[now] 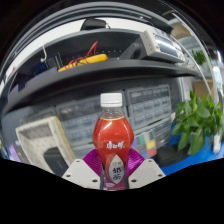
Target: Pour water
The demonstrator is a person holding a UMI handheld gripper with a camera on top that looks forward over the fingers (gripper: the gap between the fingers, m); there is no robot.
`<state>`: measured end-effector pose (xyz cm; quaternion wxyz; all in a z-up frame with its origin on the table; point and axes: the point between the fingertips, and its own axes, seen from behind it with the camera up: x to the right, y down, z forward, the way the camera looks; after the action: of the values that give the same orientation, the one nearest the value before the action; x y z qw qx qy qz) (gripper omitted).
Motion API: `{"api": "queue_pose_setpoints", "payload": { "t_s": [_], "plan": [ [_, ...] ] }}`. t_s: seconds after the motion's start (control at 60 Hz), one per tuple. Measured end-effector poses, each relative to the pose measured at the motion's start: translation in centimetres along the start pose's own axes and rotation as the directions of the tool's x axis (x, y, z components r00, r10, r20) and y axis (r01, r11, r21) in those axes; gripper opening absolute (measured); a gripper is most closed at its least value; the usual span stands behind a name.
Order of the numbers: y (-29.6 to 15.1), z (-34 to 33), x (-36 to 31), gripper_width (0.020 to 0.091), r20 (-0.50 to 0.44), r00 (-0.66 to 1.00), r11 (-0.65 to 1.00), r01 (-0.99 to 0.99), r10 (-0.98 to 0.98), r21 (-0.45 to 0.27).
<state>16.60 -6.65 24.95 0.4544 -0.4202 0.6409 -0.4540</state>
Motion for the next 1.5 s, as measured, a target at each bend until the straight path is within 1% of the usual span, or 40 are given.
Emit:
{"api": "queue_pose_setpoints", "payload": {
  "t_s": [0.133, 0.15, 0.217, 0.283, 0.4, 0.483, 0.5, 0.517, 0.533, 0.55, 0.567, 0.6, 0.65, 0.7, 0.717, 0.733, 0.75, 0.767, 0.783, 0.917, 0.933, 0.95, 1.017, 1.067, 1.083, 1.1, 1.183, 1.3, 1.367, 1.5],
  "plan": [
    [2.5, 1.0, 5.8, 0.0279, -0.075, 0.991, 0.994, 0.106, -0.108, -0.034],
    [3.3, 1.6, 6.8, 0.0279, -0.076, 0.990, 0.992, 0.122, -0.123, -0.020],
    [4.9, 2.0, 8.8, 0.0278, -0.104, 0.981, 0.986, 0.159, -0.164, -0.056],
    [7.1, 2.8, 10.3, 0.0278, -0.104, 0.977, 0.980, 0.176, -0.185, -0.090],
    [10.5, 4.1, 11.8, 0.0280, -0.079, 0.973, 0.971, 0.207, -0.217, -0.119],
    [13.2, 4.5, 12.2, 0.0281, -0.059, 0.979, 0.973, 0.188, -0.197, -0.136],
    [13.4, 4.5, 12.2, 0.0283, -0.058, 0.979, 0.974, 0.185, -0.194, -0.131],
    [12.6, 4.3, 12.2, 0.0285, -0.061, 0.981, 0.979, 0.180, -0.186, -0.097],
    [12.7, 4.2, 12.2, 0.0284, -0.065, 0.983, 0.982, 0.166, -0.172, -0.089],
    [13.1, 3.9, 12.3, 0.0285, -0.064, 0.985, 0.983, 0.155, -0.162, -0.098],
    [12.8, 3.8, 12.3, 0.0281, -0.064, 0.986, 0.985, 0.150, -0.155, -0.082],
    [12.9, 3.6, 12.3, 0.0280, -0.062, 0.987, 0.987, 0.146, -0.151, -0.074],
    [13.1, 3.5, 12.2, 0.0298, -0.051, 0.985, 0.984, 0.164, -0.167, -0.068],
    [13.2, 3.6, 12.1, 0.0298, -0.051, 0.983, 0.982, 0.175, -0.179, -0.069],
    [13.2, 3.7, 12.1, 0.0353, -0.051, 0.982, 0.982, 0.176, -0.179, -0.070],
    [13.2, 3.8, 12.1, 0.0320, -0.051, 0.983, 0.982, 0.175, -0.179, -0.072],
    [13.2, 3.8, 12.1, 0.0324, -0.051, 0.983, 0.982, 0.173, -0.177, -0.073],
    [13.1, 3.6, 12.2, 0.0351, -0.049, 0.983, 0.983, 0.170, -0.174, -0.073],
    [13.0, 3.6, 12.2, 0.0356, -0.048, 0.984, 0.983, 0.170, -0.174, -0.073],
    [13.0, 3.3, 12.5, 0.0467, -0.068, 0.985, 0.985, 0.156, -0.161, -0.067],
    [13.1, 3.2, 12.6, 0.0512, -0.069, 0.985, 0.985, 0.154, -0.159, -0.074],
    [13.5, 3.2, 12.6, 0.0583, -0.070, 0.984, 0.984, 0.156, -0.162, -0.085],
    [14.9, 2.7, 12.6, 0.0753, -0.067, 0.983, 0.978, 0.160, -0.170, -0.137],
    [15.3, 2.1, 11.9, 0.0880, -0.041, 0.986, 0.978, 0.153, -0.160, -0.138],
    [15.3, 1.8, 11.7, 0.0871, -0.035, 0.987, 0.979, 0.150, -0.156, -0.136],
    [15.4, 1.4, 11.6, 0.0846, -0.037, 0.987, 0.980, 0.149, -0.155, -0.134],
    [16.0, -1.0, 11.7, 0.0848, -0.061, 0.985, 0.978, 0.153, -0.163, -0.141],
    [16.1, -5.6, 11.1, 0.0855, -0.094, 0.984, 0.975, 0.133, -0.152, -0.177],
    [15.1, -8.3, 9.7, 0.0855, -0.099, 0.983, 0.972, 0.137, -0.157, -0.189],
    [11.3, -12.9, 5.9, 0.0858, -0.097, 0.979, 0.969, 0.161, -0.181, -0.185]
  ]
}}
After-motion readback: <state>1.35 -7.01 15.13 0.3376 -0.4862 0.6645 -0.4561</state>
